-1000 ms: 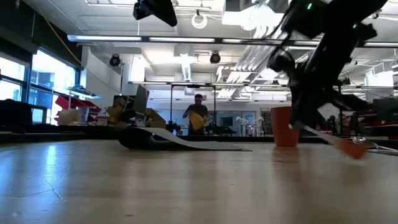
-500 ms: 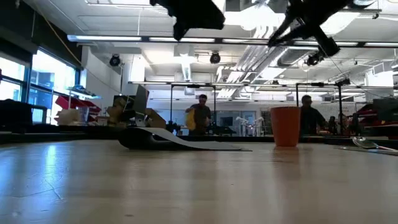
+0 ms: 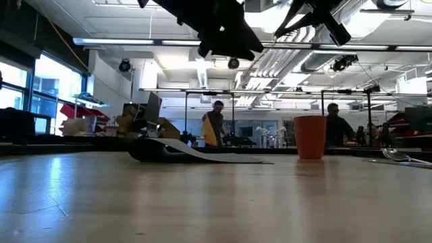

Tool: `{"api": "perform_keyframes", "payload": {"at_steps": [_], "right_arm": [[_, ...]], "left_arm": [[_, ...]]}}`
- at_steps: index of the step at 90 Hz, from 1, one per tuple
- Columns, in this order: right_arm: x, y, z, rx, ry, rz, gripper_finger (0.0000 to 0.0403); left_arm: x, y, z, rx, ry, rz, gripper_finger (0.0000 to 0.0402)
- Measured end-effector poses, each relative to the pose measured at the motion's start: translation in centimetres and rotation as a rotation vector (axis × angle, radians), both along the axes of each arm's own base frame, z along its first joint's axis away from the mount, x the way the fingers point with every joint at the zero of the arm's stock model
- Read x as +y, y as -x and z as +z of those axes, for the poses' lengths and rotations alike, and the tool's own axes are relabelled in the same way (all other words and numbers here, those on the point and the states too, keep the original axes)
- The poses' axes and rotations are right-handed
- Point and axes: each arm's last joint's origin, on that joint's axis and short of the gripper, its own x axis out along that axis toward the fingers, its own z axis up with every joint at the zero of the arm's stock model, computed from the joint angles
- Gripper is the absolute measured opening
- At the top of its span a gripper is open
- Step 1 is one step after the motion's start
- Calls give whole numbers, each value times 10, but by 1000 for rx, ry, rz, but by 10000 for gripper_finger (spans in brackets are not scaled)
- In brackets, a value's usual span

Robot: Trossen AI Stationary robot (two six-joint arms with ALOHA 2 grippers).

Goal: Set table place
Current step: Move the orange fork from the upper left to the middle right of the table

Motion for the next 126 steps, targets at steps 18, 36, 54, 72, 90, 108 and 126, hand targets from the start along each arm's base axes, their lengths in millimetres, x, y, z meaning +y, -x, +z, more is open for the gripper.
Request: {"api": "perform_keyframes", "payload": {"at_steps": [18,36,54,72,90,108,126], "right_arm": [[0,0,1,-11,8,-13,0],[0,0,2,-13,7,-12,0],[0,0,1,-12,2,-4,0],[1,0,1,-1,11,17,0],[1,-1,1,28,40,67,1],[2,0,0,56,51,107,16],[2,0,1,76,78,146,98]], "left_arm": [[0,-3,-10,31,10,-6,117],[-1,-7,-20,59,34,-2,85],[1,-5,-22,75,50,30,31],[1,-5,-21,118,47,24,30],[1,-4,-21,137,50,10,30],[0,-3,-23,157,57,-5,30],[-2,0,-27,204,54,-40,8]]}}
